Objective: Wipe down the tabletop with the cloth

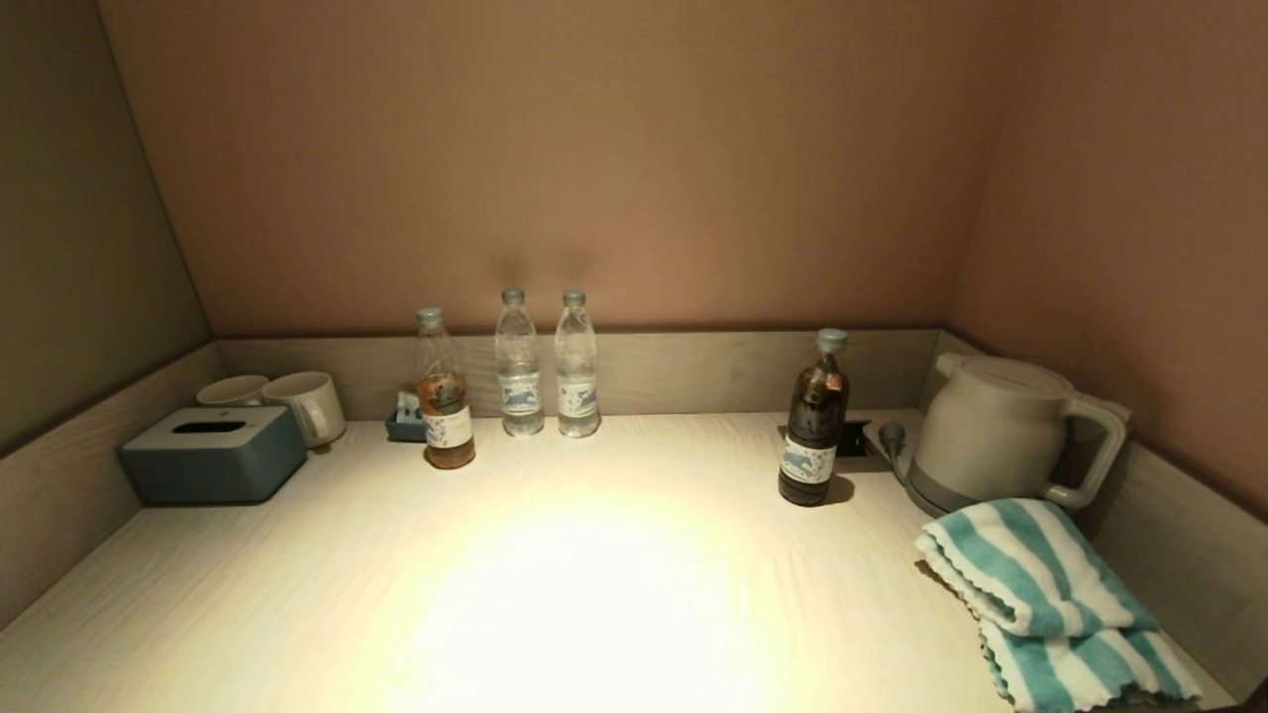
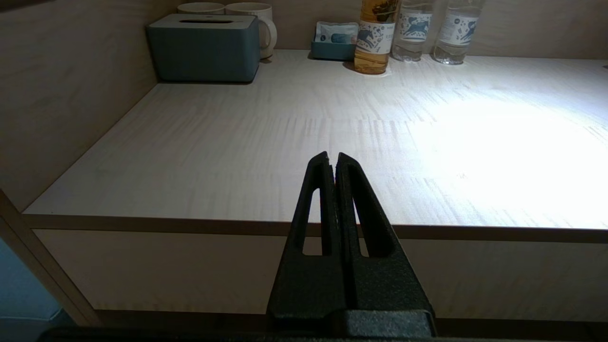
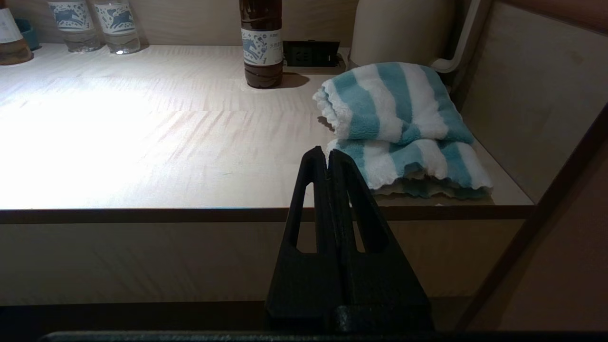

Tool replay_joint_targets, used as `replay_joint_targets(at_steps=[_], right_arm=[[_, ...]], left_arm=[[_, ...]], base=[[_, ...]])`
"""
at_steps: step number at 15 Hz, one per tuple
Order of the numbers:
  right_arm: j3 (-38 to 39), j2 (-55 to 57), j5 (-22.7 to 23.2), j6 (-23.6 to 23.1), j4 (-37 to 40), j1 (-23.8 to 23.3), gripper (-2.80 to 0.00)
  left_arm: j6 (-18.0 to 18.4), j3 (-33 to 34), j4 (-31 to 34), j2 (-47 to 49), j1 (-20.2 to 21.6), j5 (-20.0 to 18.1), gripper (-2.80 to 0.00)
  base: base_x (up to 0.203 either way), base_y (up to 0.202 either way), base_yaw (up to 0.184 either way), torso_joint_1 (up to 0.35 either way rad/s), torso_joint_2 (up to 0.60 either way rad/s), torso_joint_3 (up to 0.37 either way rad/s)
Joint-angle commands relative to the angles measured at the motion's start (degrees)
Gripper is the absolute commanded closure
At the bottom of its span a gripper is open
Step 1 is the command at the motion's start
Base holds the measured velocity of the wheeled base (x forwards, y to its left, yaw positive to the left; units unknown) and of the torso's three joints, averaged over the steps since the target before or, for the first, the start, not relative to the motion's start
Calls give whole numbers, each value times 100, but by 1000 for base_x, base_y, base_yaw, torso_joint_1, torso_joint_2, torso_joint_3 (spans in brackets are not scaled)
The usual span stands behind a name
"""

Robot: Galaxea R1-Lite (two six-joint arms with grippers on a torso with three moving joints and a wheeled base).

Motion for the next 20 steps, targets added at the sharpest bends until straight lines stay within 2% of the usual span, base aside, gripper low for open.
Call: replay_joint_targets(at_steps=[1,20], right_arm=[[0,-2,11,-5,1,6,0],[0,-2,2,-5,1,-2,0]], left_arm=[[-3,0,0,9,2,1,0],[-3,0,0,9,2,1,0]], base=[[0,0,0,0,0,0],[0,0,0,0,0,0]])
